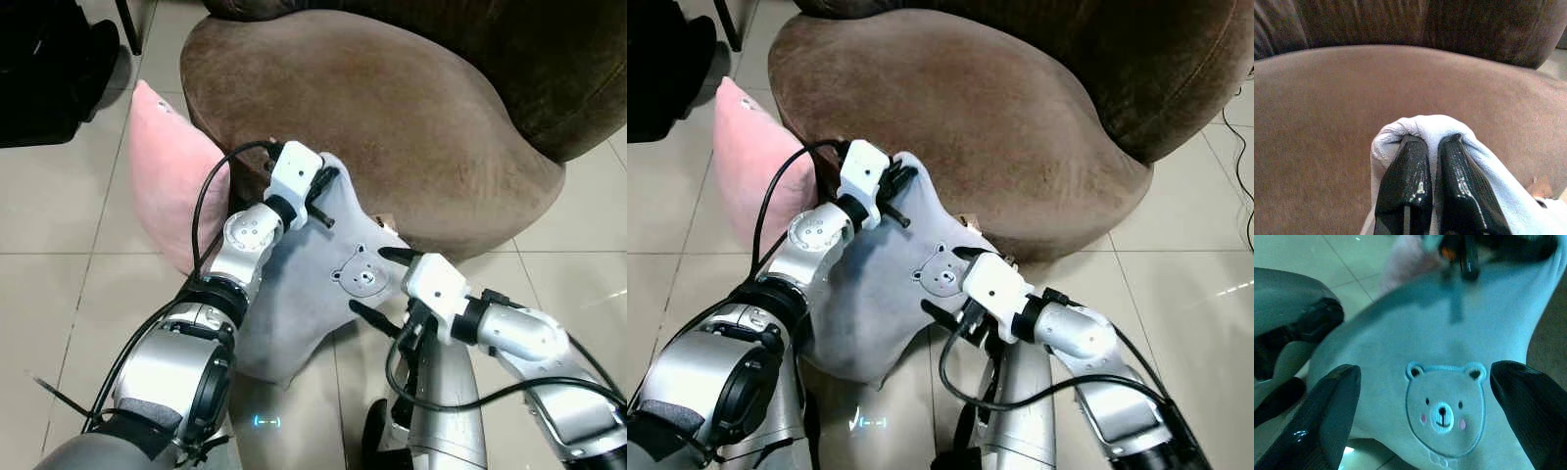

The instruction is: Move the pillow to the sofa from floor

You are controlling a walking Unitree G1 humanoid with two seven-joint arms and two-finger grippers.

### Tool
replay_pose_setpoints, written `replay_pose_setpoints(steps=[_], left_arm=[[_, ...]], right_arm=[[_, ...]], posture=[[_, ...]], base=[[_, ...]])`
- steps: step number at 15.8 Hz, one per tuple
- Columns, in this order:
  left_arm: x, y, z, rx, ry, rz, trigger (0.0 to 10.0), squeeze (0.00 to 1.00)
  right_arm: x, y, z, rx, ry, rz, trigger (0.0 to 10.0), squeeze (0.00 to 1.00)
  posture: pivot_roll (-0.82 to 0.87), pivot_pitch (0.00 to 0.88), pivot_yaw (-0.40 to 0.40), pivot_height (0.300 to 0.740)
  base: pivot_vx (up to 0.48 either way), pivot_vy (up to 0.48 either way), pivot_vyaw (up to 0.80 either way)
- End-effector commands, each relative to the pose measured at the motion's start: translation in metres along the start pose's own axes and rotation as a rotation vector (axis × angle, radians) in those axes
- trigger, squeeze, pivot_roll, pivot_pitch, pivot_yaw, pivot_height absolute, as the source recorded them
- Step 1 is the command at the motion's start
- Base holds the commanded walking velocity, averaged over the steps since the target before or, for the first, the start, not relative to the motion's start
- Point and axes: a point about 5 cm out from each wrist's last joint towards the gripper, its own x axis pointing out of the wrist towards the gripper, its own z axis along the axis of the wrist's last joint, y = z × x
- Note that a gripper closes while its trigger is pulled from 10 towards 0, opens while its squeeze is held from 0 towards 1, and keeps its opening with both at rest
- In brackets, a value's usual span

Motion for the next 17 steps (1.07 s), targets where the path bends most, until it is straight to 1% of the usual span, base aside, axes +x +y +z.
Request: replay_pose_setpoints(steps=[1, 3, 4, 5, 8, 9, 11, 14, 15, 16, 17], left_arm=[[0.025, 0.001, 0.084, 0.098, -0.338, -0.017, 0.0, 0.0], [0.028, 0.003, 0.097, 0.103, -0.372, -0.026, 0.0, 0.0], [0.031, 0.004, 0.113, 0.112, -0.42, -0.029, 0.0, 0.0], [0.033, 0.004, 0.124, 0.122, -0.451, -0.034, 0.0, 0.0], [0.035, 0.003, 0.151, 0.145, -0.527, -0.05, 0.0, 0.0], [0.036, 0.003, 0.155, 0.148, -0.537, -0.053, 0.0, 0.0], [0.036, 0.003, 0.169, 0.154, -0.577, -0.063, 0.0, 0.0], [0.038, -0.001, 0.176, 0.159, -0.594, -0.079, 0.0, 0.0], [0.039, -0.002, 0.178, 0.158, -0.596, -0.083, 0.0, 0.0], [0.039, -0.003, 0.179, 0.159, -0.598, -0.088, 0.0, 0.0], [0.039, -0.004, 0.179, 0.159, -0.598, -0.092, 0.0, 0.0]], right_arm=[[-0.003, -0.007, -0.005, 0.011, 0.033, -0.041, 10.0, 0.0], [-0.002, -0.011, -0.004, 0.011, 0.036, -0.058, 10.0, 0.0], [0.001, -0.016, -0.005, 0.009, 0.039, -0.083, 10.0, 0.0], [0.004, -0.018, -0.007, 0.009, 0.046, -0.099, 10.0, 0.0], [0.01, -0.021, -0.014, 0.013, 0.064, -0.127, 10.0, 0.0], [0.011, -0.021, -0.015, 0.015, 0.066, -0.129, 10.0, 0.0], [0.018, -0.022, -0.017, 0.016, 0.065, -0.147, 10.0, 0.0], [0.025, -0.026, -0.019, 0.016, 0.063, -0.192, 10.0, 0.0], [0.027, -0.028, -0.017, 0.015, 0.054, -0.222, 1.8, 0.0], [0.029, -0.03, -0.015, 0.004, 0.044, -0.225, 0.0, 0.0], [0.03, -0.032, -0.014, -0.005, 0.046, -0.24, 0.0, 0.0]], posture=[[-0.05, 0.22, -0.133, 0.423], [-0.04, 0.214, -0.131, 0.423], [-0.04, 0.206, -0.129, 0.423], [-0.04, 0.204, -0.128, 0.423], [-0.03, 0.204, -0.125, 0.423], [-0.03, 0.204, -0.124, 0.423], [-0.03, 0.199, -0.121, 0.423], [-0.02, 0.193, -0.114, 0.423], [-0.02, 0.194, -0.113, 0.423], [-0.02, 0.194, -0.111, 0.423], [-0.02, 0.193, -0.11, 0.423]], base=[[0.0, 0.0, 0.0], [0.0, 0.0, 0.0], [0.0, 0.0, 0.0], [0.0, 0.0, 0.0], [0.0, 0.0, 0.0], [0.0, 0.0, 0.0], [0.0, 0.0, 0.0], [0.0, 0.0, 0.0], [0.0, 0.0, 0.0], [0.0, 0.0, 0.0], [0.0, 0.0, 0.0]])
